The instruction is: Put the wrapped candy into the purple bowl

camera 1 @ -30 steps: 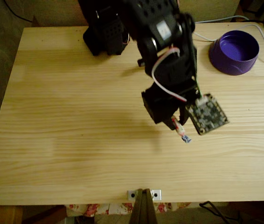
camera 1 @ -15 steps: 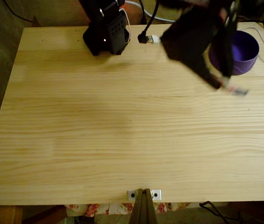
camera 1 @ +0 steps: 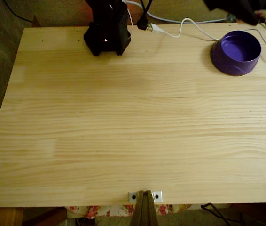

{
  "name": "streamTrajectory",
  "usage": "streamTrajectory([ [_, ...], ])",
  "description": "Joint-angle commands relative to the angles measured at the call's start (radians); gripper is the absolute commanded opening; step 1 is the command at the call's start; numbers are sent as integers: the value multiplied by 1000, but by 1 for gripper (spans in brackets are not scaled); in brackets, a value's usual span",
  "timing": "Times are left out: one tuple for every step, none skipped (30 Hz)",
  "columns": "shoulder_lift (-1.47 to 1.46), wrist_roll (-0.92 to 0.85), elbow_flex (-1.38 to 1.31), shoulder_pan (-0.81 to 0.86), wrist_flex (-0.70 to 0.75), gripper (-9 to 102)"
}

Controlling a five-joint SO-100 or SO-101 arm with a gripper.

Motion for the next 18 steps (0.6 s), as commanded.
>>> streamTrajectory([
  [9, -51, -11, -84, -44, 1],
  [-6, -67, -11, -101, -51, 1],
  [-26, -83, -14, -118, -51, 1],
  [-46, -94, -21, -130, -55, 1],
  [-67, -103, -31, -141, -60, 1],
  [-92, -109, -43, -150, -66, 1],
  [-120, -114, -58, -158, -69, 1],
  [-149, -117, -78, -166, -69, 1],
  [-183, -117, -101, -170, -67, 1],
  [-216, -117, -129, -170, -63, 1],
  [-249, -115, -156, -169, -57, 1],
  [-278, -114, -179, -161, -52, 1],
  [-305, -115, -202, -150, -49, 1],
  [-330, -118, -224, -141, -41, 1],
  [-353, -118, -247, -130, -31, 1],
  [-376, -117, -270, -123, -18, 1],
  [-399, -115, -291, -121, -5, 2],
  [-417, -115, -308, -121, 5, 2],
])
